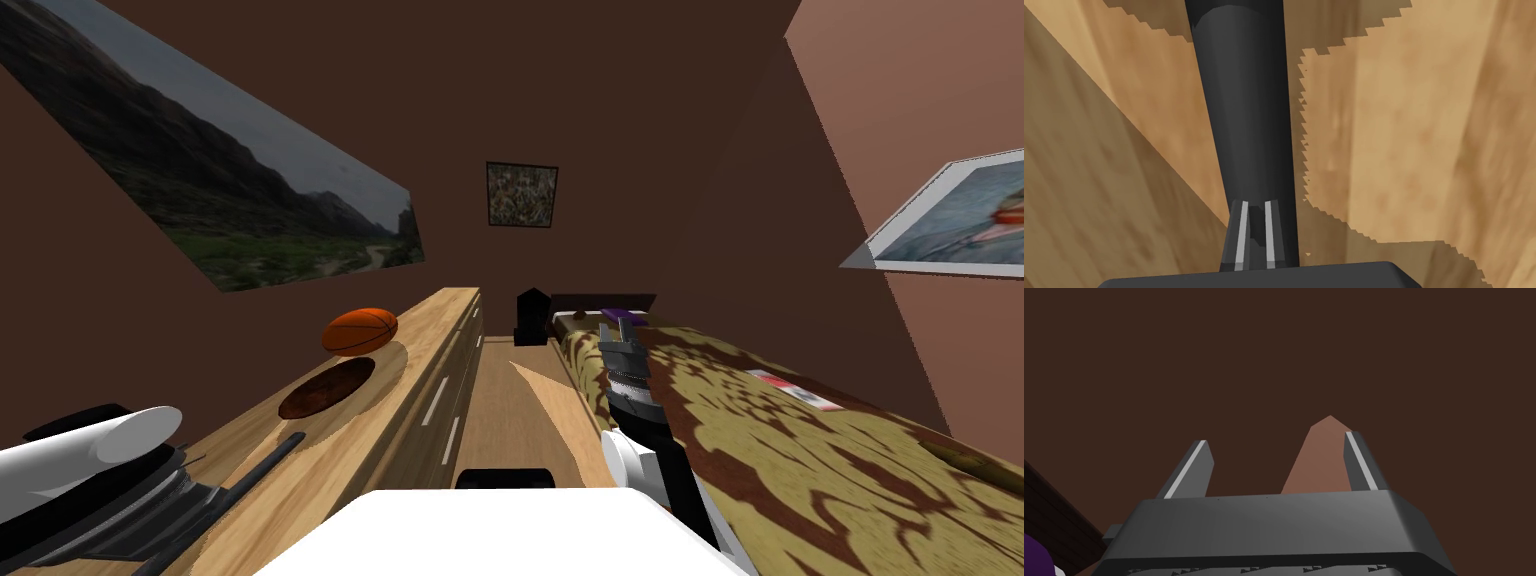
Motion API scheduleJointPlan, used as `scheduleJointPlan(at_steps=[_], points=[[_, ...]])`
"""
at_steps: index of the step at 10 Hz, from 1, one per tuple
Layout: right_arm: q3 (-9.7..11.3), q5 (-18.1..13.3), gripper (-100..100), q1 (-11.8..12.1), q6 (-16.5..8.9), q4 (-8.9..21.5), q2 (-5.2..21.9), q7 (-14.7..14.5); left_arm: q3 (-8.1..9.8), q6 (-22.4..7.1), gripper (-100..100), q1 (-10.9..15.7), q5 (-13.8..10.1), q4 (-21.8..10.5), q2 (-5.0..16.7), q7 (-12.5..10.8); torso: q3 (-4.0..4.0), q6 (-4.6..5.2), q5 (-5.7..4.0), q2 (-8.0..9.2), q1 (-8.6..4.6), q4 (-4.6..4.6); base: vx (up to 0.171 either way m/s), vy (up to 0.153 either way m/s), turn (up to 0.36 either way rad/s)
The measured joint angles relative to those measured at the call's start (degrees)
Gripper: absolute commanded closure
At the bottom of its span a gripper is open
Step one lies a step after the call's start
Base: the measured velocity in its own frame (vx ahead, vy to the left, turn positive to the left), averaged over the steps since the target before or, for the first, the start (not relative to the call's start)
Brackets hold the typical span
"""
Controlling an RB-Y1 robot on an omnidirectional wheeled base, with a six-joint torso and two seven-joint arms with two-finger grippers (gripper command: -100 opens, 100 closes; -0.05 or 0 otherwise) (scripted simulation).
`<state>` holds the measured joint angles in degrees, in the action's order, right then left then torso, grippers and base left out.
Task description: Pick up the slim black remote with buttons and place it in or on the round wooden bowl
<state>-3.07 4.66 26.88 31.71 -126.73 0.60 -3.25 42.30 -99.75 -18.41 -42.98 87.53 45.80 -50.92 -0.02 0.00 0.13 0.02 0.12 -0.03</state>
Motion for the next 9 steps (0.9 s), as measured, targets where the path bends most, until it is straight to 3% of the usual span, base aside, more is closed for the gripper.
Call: scheduleJointPlan(at_steps=[2, 3, 4, 6, 7, 8, 9], points=[[0.00, 0.00, 0, 0.00, 0.00, 0.00, 0.00, 0.00, 0.00, -0.03, 100, -0.01, -0.01, -0.03, -0.03, -0.04, -0.01, 0.02, 0.02, -0.03, 0.14, 0.00, 0.000, 0.000, 0.000], [0.00, 0.00, 0, 0.00, 0.00, 0.00, 0.00, 0.00, 0.00, -0.03, 0, -0.02, -0.01, -0.03, -0.04, -0.05, -0.02, 0.02, 0.02, -0.03, 0.15, 0.00, 0.000, 0.000, 0.000], [0.00, 0.00, 0, 0.00, 0.00, 0.00, 0.00, 0.00, 0.00, -0.03, 100, -0.02, -0.01, -0.03, -0.04, -0.05, -0.02, 0.02, 0.02, -0.03, 0.16, 0.00, 0.002, 0.002, -0.011], [0.00, 0.00, 0, 0.00, 0.00, 0.00, 0.00, 0.00, 0.92, -1.99, 100, -0.62, -0.89, 1.98, 0.69, -0.95, -0.02, 0.05, -0.02, -0.05, 0.13, 0.00, 0.003, 0.003, -0.006], [0.00, 0.00, 0, 0.00, 0.00, 0.00, 0.00, 0.00, 0.96, -2.17, 0, -0.63, -0.92, 2.07, 0.73, -1.05, -0.03, 0.04, 0.01, -0.05, 0.14, -0.01, 0.000, 0.000, 0.000], [0.00, 0.00, 0, 0.00, 0.00, 0.00, 0.00, 0.00, 0.96, -2.15, 100, -0.63, -0.92, 2.06, 0.72, -1.04, -0.02, 0.04, 0.01, -0.04, 0.14, -0.01, 0.011, -0.010, 0.007], [0.00, 0.00, 0, 0.00, 0.00, 0.00, 0.00, 0.00, 0.97, -1.92, 100, -1.18, -1.85, 2.06, 1.40, -0.88, -0.03, 0.04, -0.03, -0.06, 0.10, 0.00, 0.023, -0.023, 0.015]])
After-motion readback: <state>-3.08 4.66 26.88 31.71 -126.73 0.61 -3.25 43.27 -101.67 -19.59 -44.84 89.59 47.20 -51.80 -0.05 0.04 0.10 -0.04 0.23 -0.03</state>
